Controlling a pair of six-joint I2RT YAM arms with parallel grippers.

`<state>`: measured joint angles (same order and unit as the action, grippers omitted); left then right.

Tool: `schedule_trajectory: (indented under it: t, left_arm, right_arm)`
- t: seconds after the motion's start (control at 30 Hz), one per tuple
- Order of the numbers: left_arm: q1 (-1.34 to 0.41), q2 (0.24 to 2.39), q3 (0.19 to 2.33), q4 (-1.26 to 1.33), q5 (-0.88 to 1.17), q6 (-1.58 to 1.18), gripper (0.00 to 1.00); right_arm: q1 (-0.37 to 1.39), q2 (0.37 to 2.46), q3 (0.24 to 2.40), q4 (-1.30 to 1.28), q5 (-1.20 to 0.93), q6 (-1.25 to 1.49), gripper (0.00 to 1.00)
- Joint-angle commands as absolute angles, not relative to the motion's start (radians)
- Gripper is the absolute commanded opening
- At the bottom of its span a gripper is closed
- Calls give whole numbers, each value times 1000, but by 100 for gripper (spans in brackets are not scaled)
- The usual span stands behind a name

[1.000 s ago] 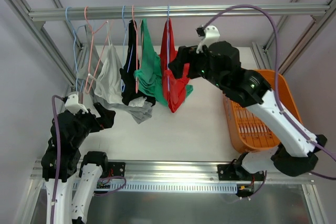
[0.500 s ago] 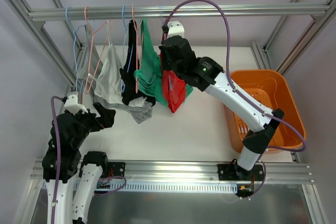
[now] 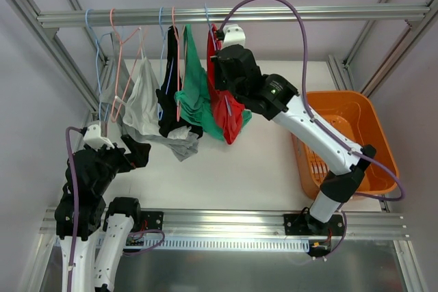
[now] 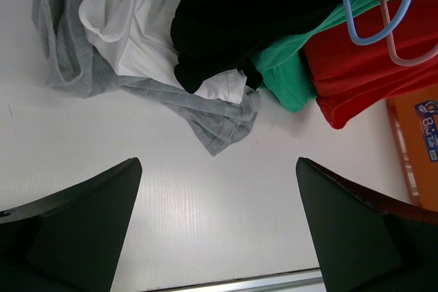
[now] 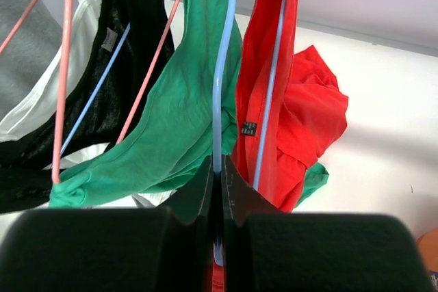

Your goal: Remove the tank top from the hanger

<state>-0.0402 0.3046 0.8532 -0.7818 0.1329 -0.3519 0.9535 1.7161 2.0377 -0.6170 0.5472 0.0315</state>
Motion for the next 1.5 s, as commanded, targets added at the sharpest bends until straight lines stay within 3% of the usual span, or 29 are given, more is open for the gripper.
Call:
schedule_trajectory:
  t: [0.0,0.47,0.63,0.8,1.03,1.1,1.27,1.47]
  left_arm:
    - [-48,287,850,-736,167,-359,99]
    - [-48,281,864,-706,399,-307,99]
    - [-48,278,936,-677,706,-276,99]
    - [-48,333,1034,-623,788,-298,99]
    - [-51,576,1146,-352,899,-431,99]
    - [-78,690,1224,-281,865,-448,99]
    - [-598,989,1460,-298,442,-211,99]
    - [-765,1227,1640,-262,298,-55,99]
  right_arm:
    - [957,1600,2045,-474,546,9,0]
    - [948,1488,1916,-376,474,-38,1]
    - [946,1310,1757,-387,388,-23,0]
    - [946,1077,1492,-393,315,30,0]
    - [946,821,1401,-584,128,43,0]
    - [948,744,1391,-627,72,58,0]
    - [948,638,1416,-741,69,87,0]
    - [946,597,1515,-874,61,89,0]
